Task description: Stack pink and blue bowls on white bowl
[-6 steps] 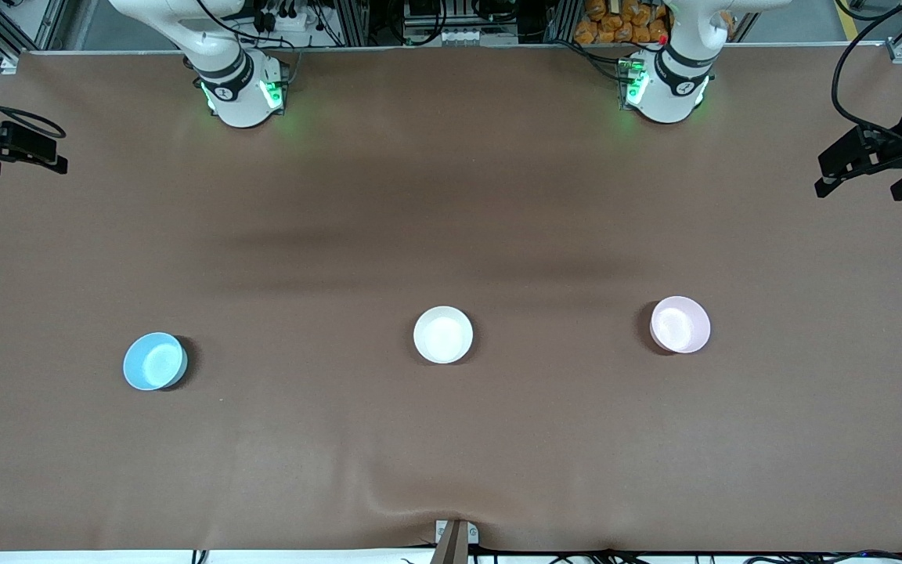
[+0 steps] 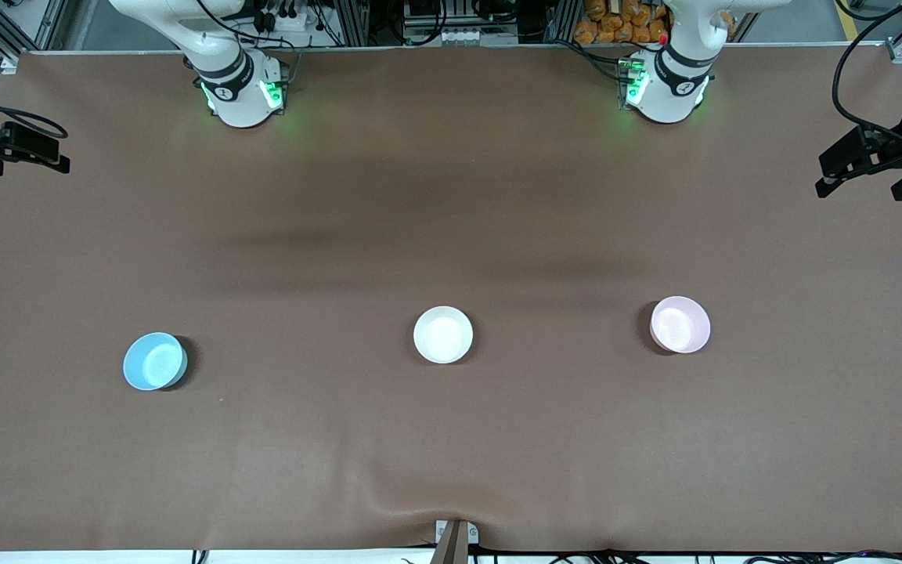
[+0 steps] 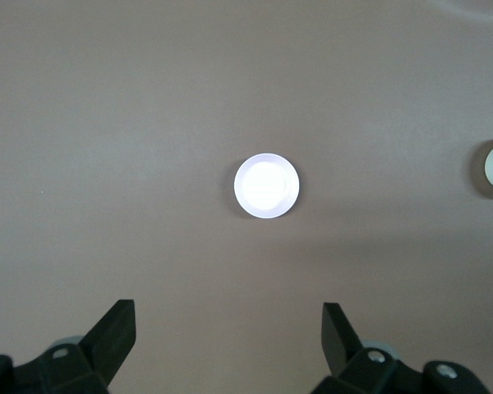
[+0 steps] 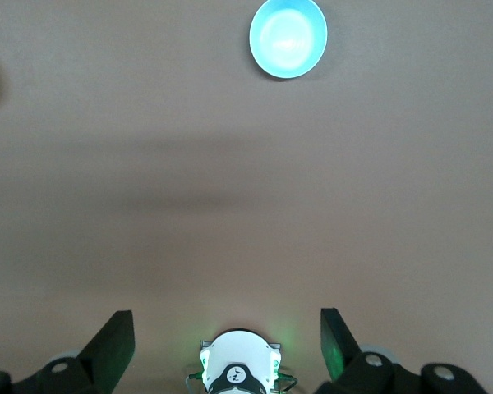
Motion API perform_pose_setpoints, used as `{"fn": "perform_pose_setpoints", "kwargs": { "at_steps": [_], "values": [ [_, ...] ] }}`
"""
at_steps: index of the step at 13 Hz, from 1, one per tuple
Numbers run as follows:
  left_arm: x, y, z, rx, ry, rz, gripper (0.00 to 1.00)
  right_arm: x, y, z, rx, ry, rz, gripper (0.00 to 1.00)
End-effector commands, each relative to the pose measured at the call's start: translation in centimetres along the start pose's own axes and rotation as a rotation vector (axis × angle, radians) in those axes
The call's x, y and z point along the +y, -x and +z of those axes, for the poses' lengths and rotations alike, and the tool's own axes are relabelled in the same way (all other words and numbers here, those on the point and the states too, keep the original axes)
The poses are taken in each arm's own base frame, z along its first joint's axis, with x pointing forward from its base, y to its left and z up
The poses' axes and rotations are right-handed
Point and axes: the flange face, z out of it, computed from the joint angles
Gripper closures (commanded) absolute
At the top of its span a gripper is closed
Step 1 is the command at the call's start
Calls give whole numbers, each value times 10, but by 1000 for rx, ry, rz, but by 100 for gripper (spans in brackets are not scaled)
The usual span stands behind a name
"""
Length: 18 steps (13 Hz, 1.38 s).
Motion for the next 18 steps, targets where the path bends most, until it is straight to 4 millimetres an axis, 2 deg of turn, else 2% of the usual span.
{"fn": "perform_pose_setpoints", "kwargs": {
  "at_steps": [1, 7, 10, 13, 15, 18],
  "values": [
    [-1, 2, 0, -14, 15, -1, 0, 0, 0, -3, -4, -9, 10, 0],
    [-8, -3, 17, -46, 13, 0, 0, -2, 0, -3, -2, -8, 7, 0],
    [-33, -24, 58, -103, 6, -38, 0, -3, 0, -2, -5, -9, 3, 0],
    [-34, -44, 92, -105, -1, -37, 0, -5, 0, -3, -1, -8, 2, 0],
    [-37, -57, 121, -121, -5, -40, 0, -6, 0, -3, -1, -8, 0, 0],
    [-41, -73, 184, -152, -15, -48, 0, -6, -1, -2, -6, -8, 0, 0]
  ]
}}
